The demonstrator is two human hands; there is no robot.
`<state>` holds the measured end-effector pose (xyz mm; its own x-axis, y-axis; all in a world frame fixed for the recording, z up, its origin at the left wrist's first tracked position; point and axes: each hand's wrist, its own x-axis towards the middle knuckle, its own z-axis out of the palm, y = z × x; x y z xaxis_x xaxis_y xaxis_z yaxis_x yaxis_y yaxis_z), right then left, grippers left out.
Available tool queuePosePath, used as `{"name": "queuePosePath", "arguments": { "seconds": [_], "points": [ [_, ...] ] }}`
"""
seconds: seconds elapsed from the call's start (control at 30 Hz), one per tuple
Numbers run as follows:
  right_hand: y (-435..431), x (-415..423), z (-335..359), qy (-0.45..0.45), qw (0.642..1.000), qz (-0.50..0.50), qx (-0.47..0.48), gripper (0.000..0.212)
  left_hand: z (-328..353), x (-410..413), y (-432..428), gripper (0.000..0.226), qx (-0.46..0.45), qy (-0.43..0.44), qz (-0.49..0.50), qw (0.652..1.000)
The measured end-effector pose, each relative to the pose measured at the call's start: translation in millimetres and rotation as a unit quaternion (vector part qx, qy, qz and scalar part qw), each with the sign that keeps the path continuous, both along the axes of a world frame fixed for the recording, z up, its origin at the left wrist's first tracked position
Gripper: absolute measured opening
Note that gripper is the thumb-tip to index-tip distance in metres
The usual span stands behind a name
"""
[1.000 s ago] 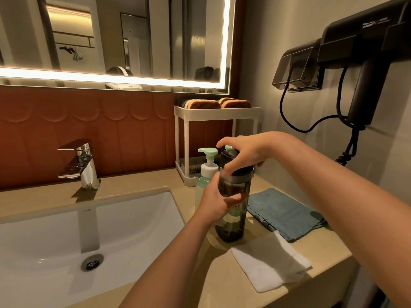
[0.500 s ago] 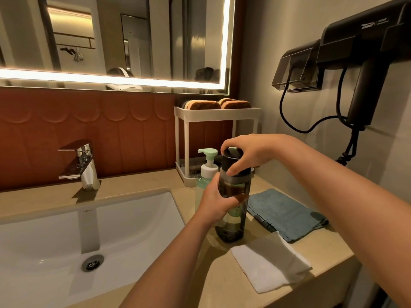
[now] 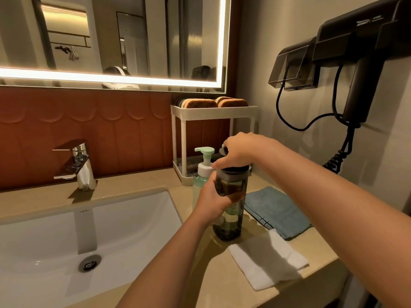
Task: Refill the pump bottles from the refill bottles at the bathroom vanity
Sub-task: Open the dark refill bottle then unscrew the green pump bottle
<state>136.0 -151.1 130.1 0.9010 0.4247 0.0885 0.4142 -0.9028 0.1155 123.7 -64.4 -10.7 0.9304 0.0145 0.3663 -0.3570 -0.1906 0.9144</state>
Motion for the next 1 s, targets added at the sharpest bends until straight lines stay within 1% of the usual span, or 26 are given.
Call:
{"name": "queuePosePath", "arguments": {
  "seconds": [0.1,0.2,0.3,0.4,0.53,0.6,0.67,0.77,0.87,1.0],
  "points": [
    [-4.3,3.4,4.2,0.038,0.999,0.03,0.012,0.058,-0.2,0.1,1.0,0.059,0.006,-0.004,0.0,1.0],
    [-9.4,3.8,8.4,0.057,0.997,0.055,0.025,0.056,-1.5,0.4,1.5,0.058,0.003,-0.006,0.003,1.0],
    [-17.3,4.1,18.7,0.063,0.994,0.076,0.048,0.057,-1.7,0.1,1.9,0.052,0.01,-0.01,0.008,1.0],
    [-30.5,8.9,24.6,0.085,0.984,0.093,0.124,0.057,-2.0,1.5,1.2,0.052,0.015,-0.011,0.018,1.0],
    [-58.5,14.3,13.4,0.107,0.953,0.109,0.262,0.067,1.0,3.8,-5.2,0.06,0.021,-0.012,0.023,0.999],
    [-72.8,17.2,-0.6,0.095,0.937,0.09,0.325,0.063,2.5,6.3,-7.1,0.069,0.019,-0.002,0.018,1.0],
    [-85.2,23.4,-21.1,0.069,0.921,0.053,0.381,0.054,2.7,9.9,-8.6,0.076,0.015,0.008,0.013,1.0],
    [-99.2,33.0,-60.3,0.067,0.882,-0.014,0.466,0.049,3.2,14.7,-12.0,0.077,0.019,0.014,0.013,1.0],
    [-105.5,38.7,-98.6,0.067,0.866,-0.072,0.49,0.052,2.3,21.5,-14.9,0.076,0.039,0.018,0.035,0.998],
    [-104.8,39.0,-140.0,0.071,0.857,-0.124,0.494,0.046,0.9,27.6,-18.1,0.077,0.057,0.027,0.058,0.996]
  ]
}}
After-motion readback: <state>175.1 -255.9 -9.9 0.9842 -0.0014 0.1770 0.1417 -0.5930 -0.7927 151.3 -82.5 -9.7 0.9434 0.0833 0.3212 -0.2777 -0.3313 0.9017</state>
